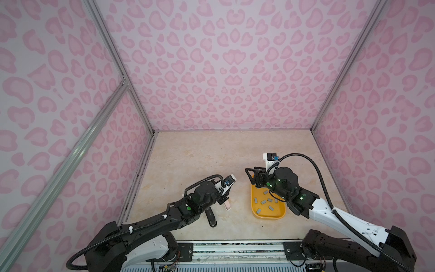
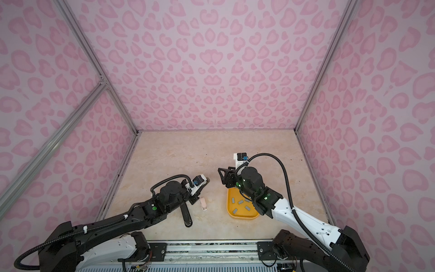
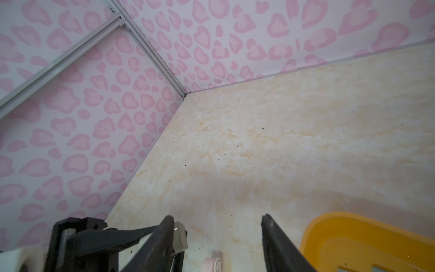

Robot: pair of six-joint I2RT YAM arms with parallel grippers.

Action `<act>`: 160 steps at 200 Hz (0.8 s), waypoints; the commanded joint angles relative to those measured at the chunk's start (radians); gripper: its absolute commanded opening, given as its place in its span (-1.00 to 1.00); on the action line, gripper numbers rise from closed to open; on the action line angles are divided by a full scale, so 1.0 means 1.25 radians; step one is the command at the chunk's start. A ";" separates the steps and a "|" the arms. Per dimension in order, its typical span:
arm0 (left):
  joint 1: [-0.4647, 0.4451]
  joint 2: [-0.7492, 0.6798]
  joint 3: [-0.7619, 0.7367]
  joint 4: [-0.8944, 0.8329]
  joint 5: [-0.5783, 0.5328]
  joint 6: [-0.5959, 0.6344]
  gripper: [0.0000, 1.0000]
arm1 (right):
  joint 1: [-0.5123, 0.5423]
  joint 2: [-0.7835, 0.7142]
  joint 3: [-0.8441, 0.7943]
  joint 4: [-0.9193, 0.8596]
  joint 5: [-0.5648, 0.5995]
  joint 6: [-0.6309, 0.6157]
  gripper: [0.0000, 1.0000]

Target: Load the staples into the stapler

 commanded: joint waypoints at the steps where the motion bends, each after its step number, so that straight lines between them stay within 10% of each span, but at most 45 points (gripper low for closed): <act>1: 0.009 -0.017 -0.028 0.082 0.035 0.019 -0.94 | 0.020 -0.001 0.007 0.021 -0.048 0.014 0.13; 160: -0.030 0.060 0.069 0.045 0.129 0.061 -0.94 | 0.109 -0.118 -0.117 0.009 0.030 0.045 0.13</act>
